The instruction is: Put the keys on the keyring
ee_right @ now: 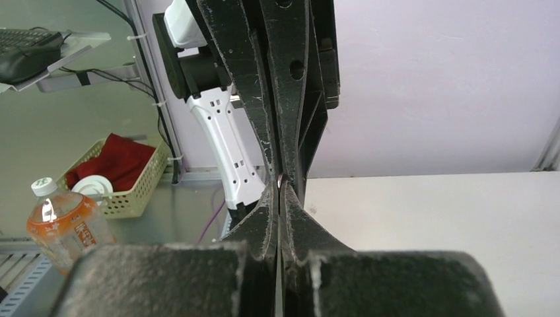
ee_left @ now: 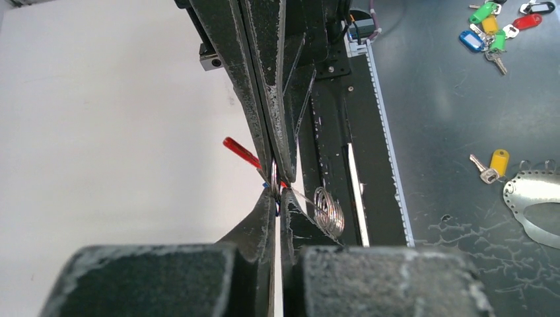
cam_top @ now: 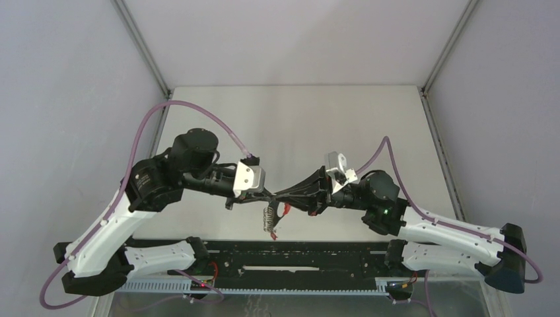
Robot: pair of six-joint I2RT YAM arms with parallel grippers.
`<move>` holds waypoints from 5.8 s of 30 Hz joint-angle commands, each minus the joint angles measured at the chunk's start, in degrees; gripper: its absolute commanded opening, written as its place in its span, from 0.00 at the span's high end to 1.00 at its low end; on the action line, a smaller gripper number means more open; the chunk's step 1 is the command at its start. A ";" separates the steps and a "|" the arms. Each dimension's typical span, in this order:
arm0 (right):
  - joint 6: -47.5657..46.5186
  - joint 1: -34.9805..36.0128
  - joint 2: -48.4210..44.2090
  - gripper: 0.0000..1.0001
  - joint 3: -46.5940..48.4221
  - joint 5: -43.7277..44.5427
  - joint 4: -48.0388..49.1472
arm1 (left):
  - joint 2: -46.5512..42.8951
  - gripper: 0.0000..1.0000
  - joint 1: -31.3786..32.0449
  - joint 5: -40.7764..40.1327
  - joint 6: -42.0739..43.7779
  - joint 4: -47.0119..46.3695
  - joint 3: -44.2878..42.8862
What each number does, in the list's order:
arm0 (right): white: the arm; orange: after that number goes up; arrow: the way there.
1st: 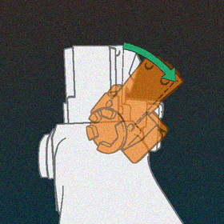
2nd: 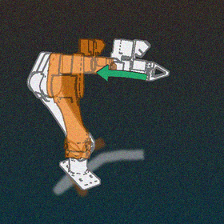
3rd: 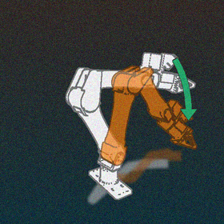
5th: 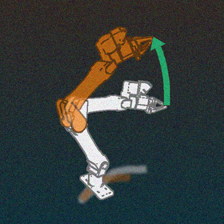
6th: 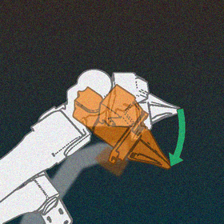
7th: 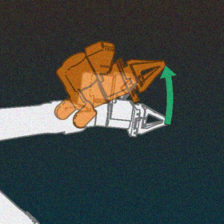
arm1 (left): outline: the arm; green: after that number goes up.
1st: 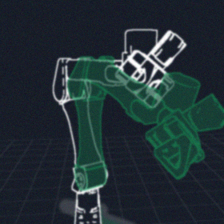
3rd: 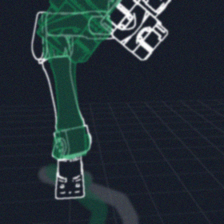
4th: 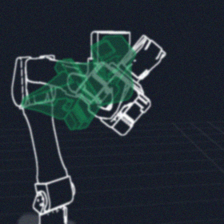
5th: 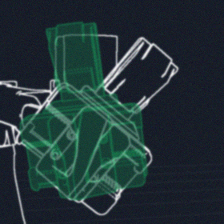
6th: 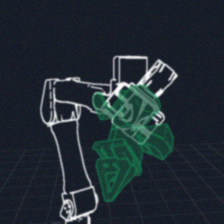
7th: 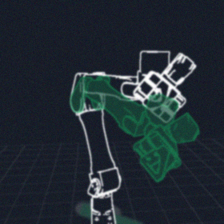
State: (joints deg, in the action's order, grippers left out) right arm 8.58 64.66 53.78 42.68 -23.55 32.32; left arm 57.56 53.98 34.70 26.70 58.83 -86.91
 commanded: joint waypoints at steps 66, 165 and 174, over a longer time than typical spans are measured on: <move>-16.10 -3.81 20.75 0.75 44.73 -4.88 -69.57 | 4.58 1.00 0.08 -7.89 5.62 5.26 -3.62; -0.54 -8.41 2.77 1.00 6.33 11.47 -9.25 | -10.46 0.00 -13.25 1.65 -24.58 -26.53 23.87; 0.95 -5.94 5.96 1.00 7.08 20.93 -7.65 | -8.87 0.00 -12.18 -1.15 -34.90 -44.29 34.89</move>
State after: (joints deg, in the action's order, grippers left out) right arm 8.64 57.36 58.96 46.83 -8.73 20.80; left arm 48.05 41.15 35.16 -2.63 26.26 -53.08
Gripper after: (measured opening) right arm 0.006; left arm 0.996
